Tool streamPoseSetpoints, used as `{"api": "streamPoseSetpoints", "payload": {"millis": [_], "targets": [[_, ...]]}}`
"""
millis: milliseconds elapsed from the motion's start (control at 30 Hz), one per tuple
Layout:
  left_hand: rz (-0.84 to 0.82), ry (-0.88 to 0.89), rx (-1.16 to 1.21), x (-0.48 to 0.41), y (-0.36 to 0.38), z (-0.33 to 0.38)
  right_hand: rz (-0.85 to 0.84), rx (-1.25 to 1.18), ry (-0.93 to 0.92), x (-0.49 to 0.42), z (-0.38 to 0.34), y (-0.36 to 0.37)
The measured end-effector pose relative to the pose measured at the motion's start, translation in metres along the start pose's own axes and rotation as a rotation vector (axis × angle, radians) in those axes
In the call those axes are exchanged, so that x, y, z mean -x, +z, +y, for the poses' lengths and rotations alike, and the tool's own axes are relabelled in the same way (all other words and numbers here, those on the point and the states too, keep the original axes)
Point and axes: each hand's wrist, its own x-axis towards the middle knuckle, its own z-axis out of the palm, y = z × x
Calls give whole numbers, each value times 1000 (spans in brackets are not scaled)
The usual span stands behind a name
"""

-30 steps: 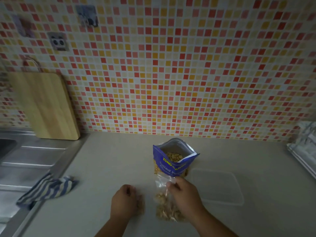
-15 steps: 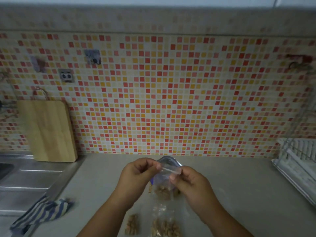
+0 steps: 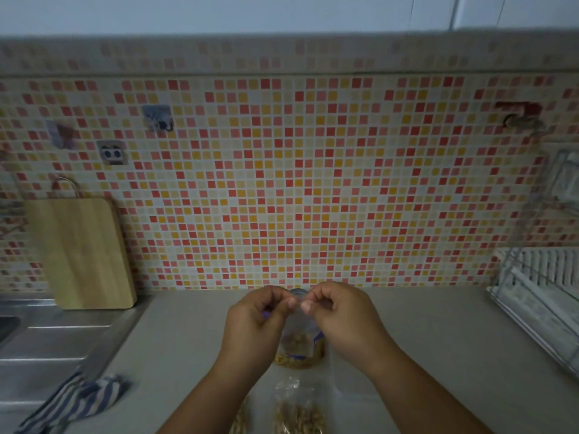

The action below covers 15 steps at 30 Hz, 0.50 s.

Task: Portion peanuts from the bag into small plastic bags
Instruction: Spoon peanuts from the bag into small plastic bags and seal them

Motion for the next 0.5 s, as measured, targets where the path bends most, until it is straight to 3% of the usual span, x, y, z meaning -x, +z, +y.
{"api": "streamPoseSetpoints", "payload": {"millis": [267,500], "targets": [[109,-54,26,7,0,-15,-27,34,42,-2,16,1],[95,-170,109,9,-1,-32,-70,-170,138,-6,33,21]]}}
